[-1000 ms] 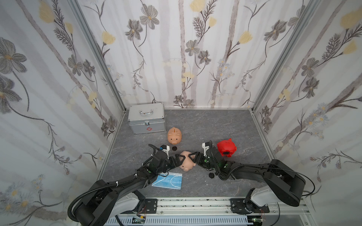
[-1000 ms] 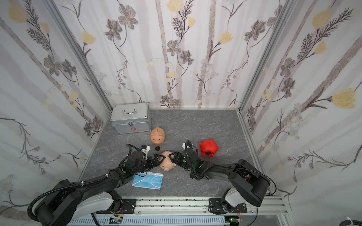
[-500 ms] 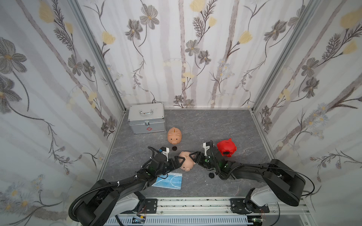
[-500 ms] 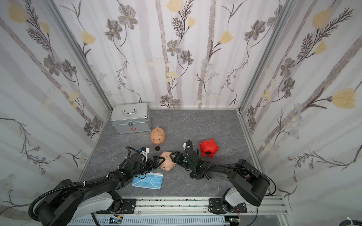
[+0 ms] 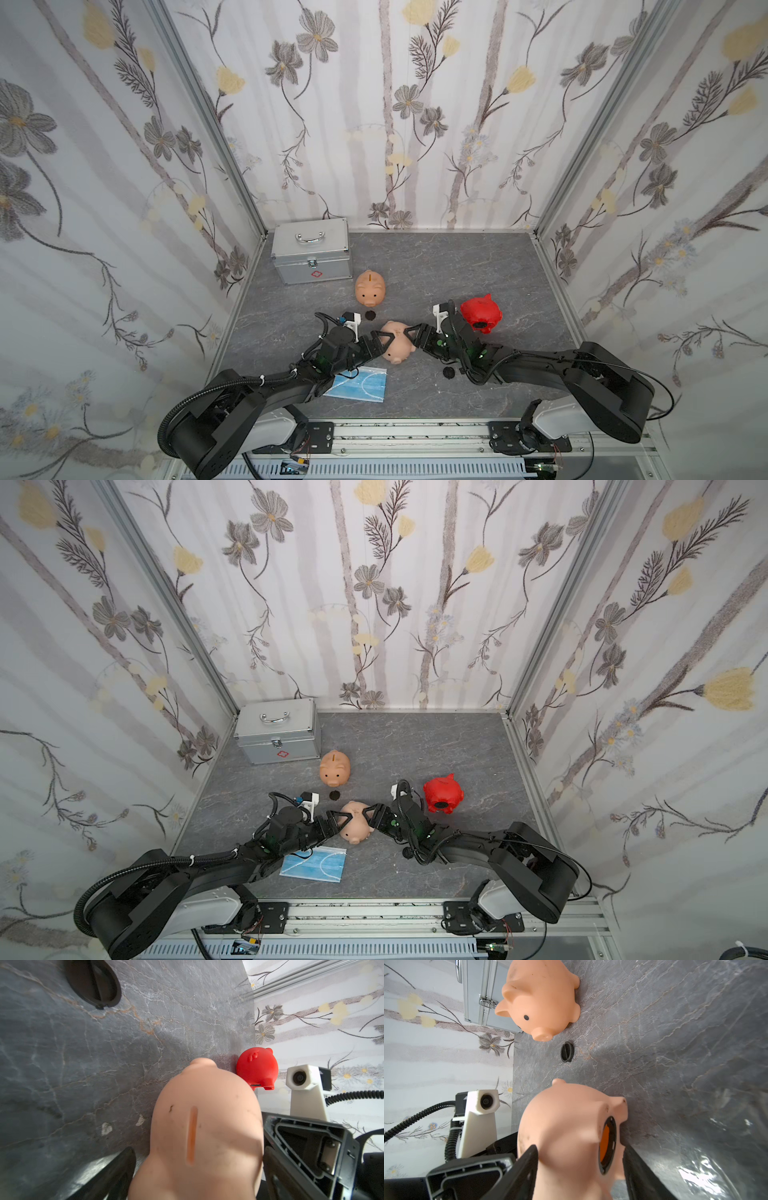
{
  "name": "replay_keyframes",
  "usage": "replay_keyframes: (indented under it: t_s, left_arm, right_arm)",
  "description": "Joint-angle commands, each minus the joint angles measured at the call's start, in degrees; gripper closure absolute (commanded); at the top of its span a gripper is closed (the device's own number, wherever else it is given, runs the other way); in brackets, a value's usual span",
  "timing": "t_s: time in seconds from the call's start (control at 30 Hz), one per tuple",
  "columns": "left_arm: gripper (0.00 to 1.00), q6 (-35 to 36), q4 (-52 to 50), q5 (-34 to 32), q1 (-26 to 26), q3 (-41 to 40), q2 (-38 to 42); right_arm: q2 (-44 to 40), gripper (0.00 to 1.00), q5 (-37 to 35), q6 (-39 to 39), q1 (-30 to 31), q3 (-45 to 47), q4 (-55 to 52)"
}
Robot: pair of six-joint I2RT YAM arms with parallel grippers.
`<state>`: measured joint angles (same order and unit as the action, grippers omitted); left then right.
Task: Open piggy banks
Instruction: Adjust the piggy bank at the center of the board.
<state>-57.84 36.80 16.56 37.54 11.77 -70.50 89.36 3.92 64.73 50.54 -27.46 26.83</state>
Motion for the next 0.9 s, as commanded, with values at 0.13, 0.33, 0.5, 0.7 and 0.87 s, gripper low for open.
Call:
replay_keyframes:
  t_s: [0.13, 0.33, 0.5, 0.7, 0.87]
  left_arm:
    - [0.12, -0.5, 1.0, 0.0, 0.0, 0.3, -0.3]
    - [0.14, -0.4, 0.9, 0.1, 0.1, 0.3, -0.3]
    - [0.14, -0.3, 0.8, 0.2, 0.0, 0.3, -0.2]
    - [0.14, -0.2, 0.7, 0.2, 0.1, 0.3, -0.3]
    - [0.14, -0.1, 0.9, 0.1, 0.1, 0.4, -0.4]
  right_arm:
    - [-4.9, 0.29, -2.4, -3.3, 1.1, 1.0, 2.6]
    - [-2.6, 0.23, -1.0, -4.2, 2.1, -1.1, 2.8]
    - [-0.6, 0.22, -1.6, -3.7, 2.1, -2.8, -0.2]
    - [1.8, 0.21, -1.0, -3.6, 2.1, -4.7, -2.4]
    - [5.0, 0.21, 0.0, -3.5, 2.0, -5.8, -3.1]
